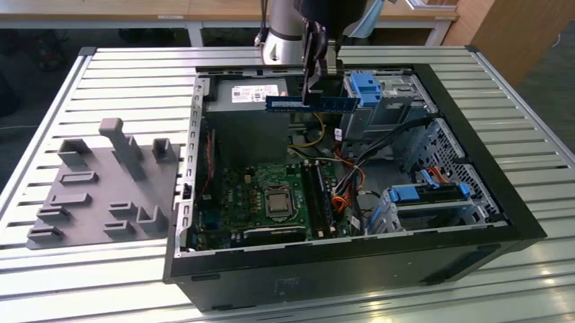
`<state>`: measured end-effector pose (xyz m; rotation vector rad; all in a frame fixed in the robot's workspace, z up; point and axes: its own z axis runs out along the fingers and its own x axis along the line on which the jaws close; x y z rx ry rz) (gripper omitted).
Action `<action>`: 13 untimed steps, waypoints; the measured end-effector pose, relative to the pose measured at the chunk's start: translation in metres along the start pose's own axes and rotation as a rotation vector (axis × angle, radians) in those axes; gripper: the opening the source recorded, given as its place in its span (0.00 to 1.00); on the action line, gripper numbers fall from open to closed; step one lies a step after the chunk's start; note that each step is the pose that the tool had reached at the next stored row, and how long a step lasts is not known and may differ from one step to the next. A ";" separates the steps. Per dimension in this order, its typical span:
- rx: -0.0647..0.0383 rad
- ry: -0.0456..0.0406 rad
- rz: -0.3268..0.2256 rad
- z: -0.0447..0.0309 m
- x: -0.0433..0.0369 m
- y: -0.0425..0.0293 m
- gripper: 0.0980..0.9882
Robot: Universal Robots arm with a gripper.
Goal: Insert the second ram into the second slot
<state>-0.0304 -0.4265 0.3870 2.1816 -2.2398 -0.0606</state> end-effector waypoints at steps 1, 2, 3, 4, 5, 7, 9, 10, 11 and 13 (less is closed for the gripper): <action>0.000 -0.0001 0.002 0.0000 0.0000 0.0000 0.03; 0.000 -0.0002 0.004 0.0000 0.0000 0.0000 0.03; 0.000 -0.0003 0.008 0.0000 0.0000 0.0000 0.03; 0.000 -0.0004 0.011 0.0000 0.0000 0.0000 0.03; 0.000 -0.0005 0.014 0.0000 0.0000 0.0000 0.03; 0.000 -0.0008 0.021 0.0000 0.0000 0.0000 0.03; 0.000 -0.0010 0.027 0.0000 0.0000 0.0000 0.03; 0.001 -0.0011 0.030 0.0000 0.0000 0.0000 0.03; 0.001 -0.0013 0.034 0.0000 0.0000 0.0000 0.03; 0.001 -0.0016 0.042 0.0000 0.0000 0.0000 0.03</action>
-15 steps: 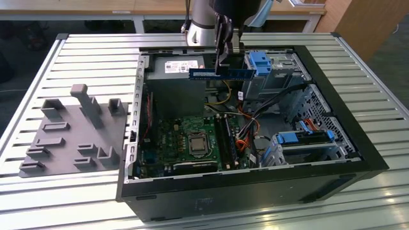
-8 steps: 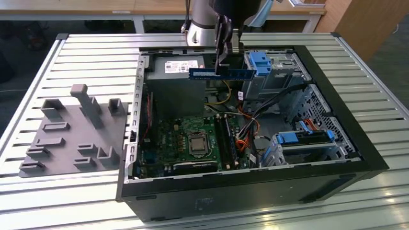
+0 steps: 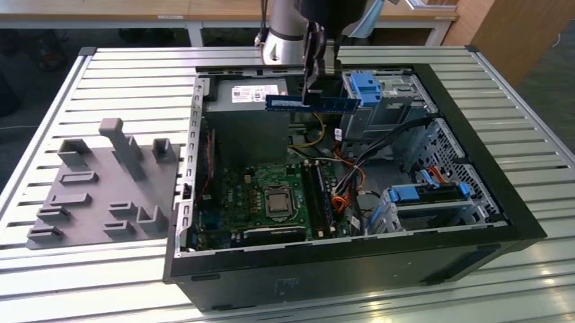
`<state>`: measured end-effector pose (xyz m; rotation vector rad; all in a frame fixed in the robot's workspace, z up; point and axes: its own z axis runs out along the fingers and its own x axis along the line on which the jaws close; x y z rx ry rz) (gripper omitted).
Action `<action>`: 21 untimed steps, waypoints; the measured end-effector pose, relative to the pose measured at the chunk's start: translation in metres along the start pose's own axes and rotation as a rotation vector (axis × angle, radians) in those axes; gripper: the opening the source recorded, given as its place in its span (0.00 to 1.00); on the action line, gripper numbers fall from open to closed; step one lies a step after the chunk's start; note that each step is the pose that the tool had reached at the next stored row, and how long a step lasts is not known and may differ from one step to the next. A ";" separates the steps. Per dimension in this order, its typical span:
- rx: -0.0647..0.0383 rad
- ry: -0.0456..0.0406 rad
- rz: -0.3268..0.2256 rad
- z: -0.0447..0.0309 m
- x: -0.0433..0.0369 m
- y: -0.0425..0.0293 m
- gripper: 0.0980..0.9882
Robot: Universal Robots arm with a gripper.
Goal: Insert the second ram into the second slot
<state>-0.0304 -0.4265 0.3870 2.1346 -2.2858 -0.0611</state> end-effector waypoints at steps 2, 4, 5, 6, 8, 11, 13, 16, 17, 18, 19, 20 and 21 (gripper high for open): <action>0.000 -0.0003 0.007 0.0000 0.0000 0.0000 0.03; 0.000 -0.0006 0.014 0.0000 0.0000 0.0000 0.03; 0.000 -0.0007 0.017 0.0000 0.0000 0.0000 0.03; 0.000 -0.0008 0.020 0.0000 0.0000 0.0000 0.03; 0.000 -0.0010 0.025 0.0000 0.0000 0.0000 0.03; 0.001 -0.0013 0.034 0.0000 0.0000 0.0000 0.03; 0.001 -0.0015 0.039 0.0000 0.0000 0.0000 0.03; 0.001 -0.0018 0.046 0.0000 0.0000 0.0000 0.03; 0.001 -0.0019 0.049 0.0000 0.0000 0.0000 0.03; 0.001 -0.0020 0.051 0.0000 0.0000 0.0000 0.03; 0.001 -0.0021 0.054 0.0000 0.0000 0.0000 0.03; 0.001 -0.0022 0.056 0.0000 0.0000 0.0000 0.03; 0.001 -0.0023 0.059 0.0000 0.0000 0.0000 0.03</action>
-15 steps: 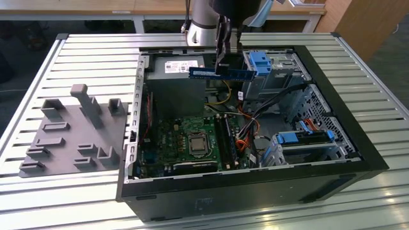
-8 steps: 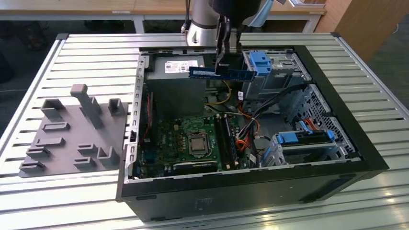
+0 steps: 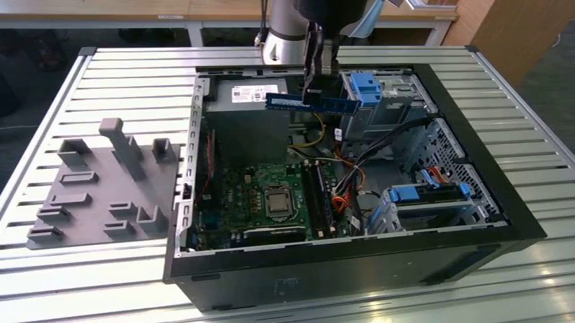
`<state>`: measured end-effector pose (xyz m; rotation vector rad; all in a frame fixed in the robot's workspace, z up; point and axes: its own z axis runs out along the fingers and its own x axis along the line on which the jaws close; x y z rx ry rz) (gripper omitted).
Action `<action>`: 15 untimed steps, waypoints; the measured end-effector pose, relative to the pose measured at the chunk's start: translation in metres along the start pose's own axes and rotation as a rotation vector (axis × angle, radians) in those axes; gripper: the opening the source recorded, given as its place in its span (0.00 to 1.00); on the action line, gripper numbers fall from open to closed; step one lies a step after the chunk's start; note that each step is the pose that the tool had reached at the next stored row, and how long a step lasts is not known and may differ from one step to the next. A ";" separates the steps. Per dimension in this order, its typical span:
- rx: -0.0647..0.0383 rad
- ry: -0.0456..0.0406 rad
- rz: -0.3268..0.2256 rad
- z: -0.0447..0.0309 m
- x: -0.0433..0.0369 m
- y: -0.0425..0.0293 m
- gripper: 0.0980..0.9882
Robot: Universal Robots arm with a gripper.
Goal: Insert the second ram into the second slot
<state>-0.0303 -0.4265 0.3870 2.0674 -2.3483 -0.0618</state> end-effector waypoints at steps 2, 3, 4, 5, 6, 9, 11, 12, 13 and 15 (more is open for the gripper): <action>0.000 -0.0002 0.005 0.0000 0.0000 0.0000 0.03; 0.000 -0.0003 0.008 0.0000 0.0000 0.0000 0.03; 0.000 -0.0004 0.010 0.0000 0.0000 0.0000 0.03; 0.000 -0.0005 0.013 0.0000 0.0000 0.0000 0.03; 0.000 -0.0006 0.015 0.0000 0.0000 0.0000 0.03; 0.000 -0.0009 0.024 0.0000 0.0000 0.0000 0.03; 0.001 -0.0010 0.029 0.0000 0.0000 0.0000 0.03; 0.001 -0.0012 0.031 0.0000 0.0000 0.0000 0.03; 0.001 -0.0012 0.034 0.0000 0.0000 0.0000 0.03; 0.001 -0.0015 0.039 0.0000 0.0000 0.0000 0.03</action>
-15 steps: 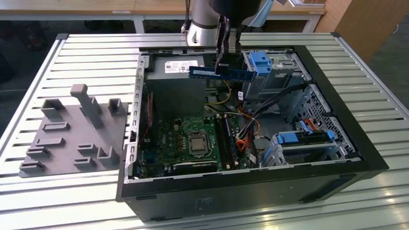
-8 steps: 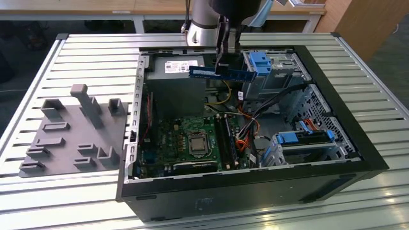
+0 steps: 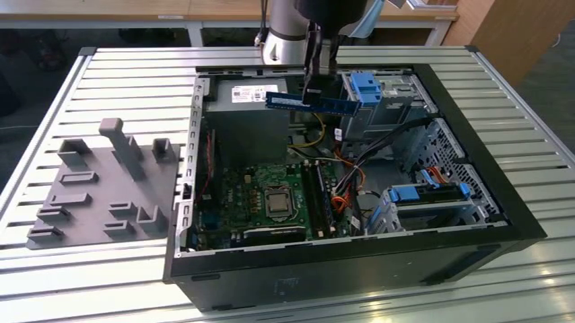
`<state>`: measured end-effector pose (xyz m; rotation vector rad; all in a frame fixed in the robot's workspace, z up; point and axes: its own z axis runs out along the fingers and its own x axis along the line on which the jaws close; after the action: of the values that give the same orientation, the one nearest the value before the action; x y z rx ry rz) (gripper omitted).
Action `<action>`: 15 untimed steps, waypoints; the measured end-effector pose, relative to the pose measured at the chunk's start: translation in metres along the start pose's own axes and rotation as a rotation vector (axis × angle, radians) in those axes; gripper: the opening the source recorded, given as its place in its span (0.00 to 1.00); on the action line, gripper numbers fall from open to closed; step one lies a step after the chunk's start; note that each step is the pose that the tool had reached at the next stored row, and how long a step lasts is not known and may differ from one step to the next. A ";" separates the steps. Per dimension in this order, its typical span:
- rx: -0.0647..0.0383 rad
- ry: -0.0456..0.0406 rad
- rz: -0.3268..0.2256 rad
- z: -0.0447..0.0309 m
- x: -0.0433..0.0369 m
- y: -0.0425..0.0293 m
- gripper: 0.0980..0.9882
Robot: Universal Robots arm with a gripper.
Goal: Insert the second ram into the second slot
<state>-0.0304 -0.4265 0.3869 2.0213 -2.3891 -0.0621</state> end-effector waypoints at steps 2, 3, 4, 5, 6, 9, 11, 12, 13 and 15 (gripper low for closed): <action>0.000 -0.0002 0.005 0.0000 0.0000 0.0000 0.03; 0.000 -0.0003 0.008 0.0000 0.0000 0.0000 0.03; 0.000 -0.0004 0.011 0.0000 0.0000 0.0000 0.03; 0.000 -0.0005 0.014 0.0000 0.0000 0.0000 0.03; 0.000 -0.0006 0.016 0.0000 0.0000 0.0000 0.03; 0.000 -0.0011 0.028 0.0000 0.0000 0.0000 0.03; 0.001 -0.0014 0.037 0.0000 0.0000 0.0000 0.03; 0.001 -0.0015 0.041 0.0000 0.0000 0.0000 0.03; 0.001 -0.0017 0.045 0.0000 0.0000 0.0000 0.03; 0.001 -0.0020 0.053 0.0000 0.0000 0.0000 0.03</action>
<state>-0.0304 -0.4265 0.3869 1.9575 -2.4430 -0.0626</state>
